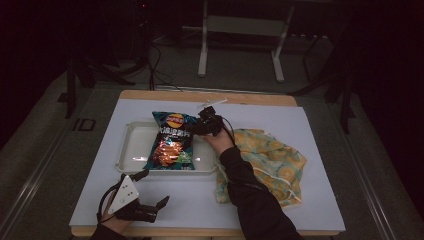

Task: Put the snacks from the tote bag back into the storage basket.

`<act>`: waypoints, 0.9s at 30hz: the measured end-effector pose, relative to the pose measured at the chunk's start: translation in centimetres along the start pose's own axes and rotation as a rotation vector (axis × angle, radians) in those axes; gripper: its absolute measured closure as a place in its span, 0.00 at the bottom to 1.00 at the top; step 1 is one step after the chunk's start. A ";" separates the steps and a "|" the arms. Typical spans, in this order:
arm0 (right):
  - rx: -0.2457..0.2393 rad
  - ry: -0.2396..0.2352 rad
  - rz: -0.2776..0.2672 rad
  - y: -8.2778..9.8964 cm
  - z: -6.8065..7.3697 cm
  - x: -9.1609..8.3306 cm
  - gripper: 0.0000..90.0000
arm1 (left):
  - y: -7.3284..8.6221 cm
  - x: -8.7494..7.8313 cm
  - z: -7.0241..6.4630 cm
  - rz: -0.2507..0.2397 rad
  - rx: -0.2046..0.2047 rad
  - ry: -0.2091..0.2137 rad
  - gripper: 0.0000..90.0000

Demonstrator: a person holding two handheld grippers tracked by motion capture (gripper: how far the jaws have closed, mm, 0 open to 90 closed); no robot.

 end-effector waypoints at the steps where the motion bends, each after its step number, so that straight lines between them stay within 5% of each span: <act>1: -0.004 0.004 0.000 -0.1 0.0 -0.3 0.45 | 0.0 0.0 0.0 0.000 0.000 0.000 0.00; 8: 0.008 -0.022 -0.047 -0.6 -0.1 -2.4 0.18 | 0.0 0.0 0.1 0.003 0.000 -0.005 0.00; 18: -0.087 -0.016 -0.045 0.0 -0.2 -6.1 0.17 | 0.1 0.1 0.1 0.007 0.003 -0.007 0.00; 27: -0.084 0.013 -0.053 1.3 -1.7 -9.5 0.16 | 0.1 0.3 0.0 0.011 0.000 -0.007 0.00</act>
Point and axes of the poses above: each handheld gripper's, and its own axes: x roughly forward along the jaws, y roughly out of its underside, z roughly to its left, the point moved 10 cm from there along x, roughly forward along the jaws, and after that the axes turned 5 degrees about -x, right-handed, at the moved point
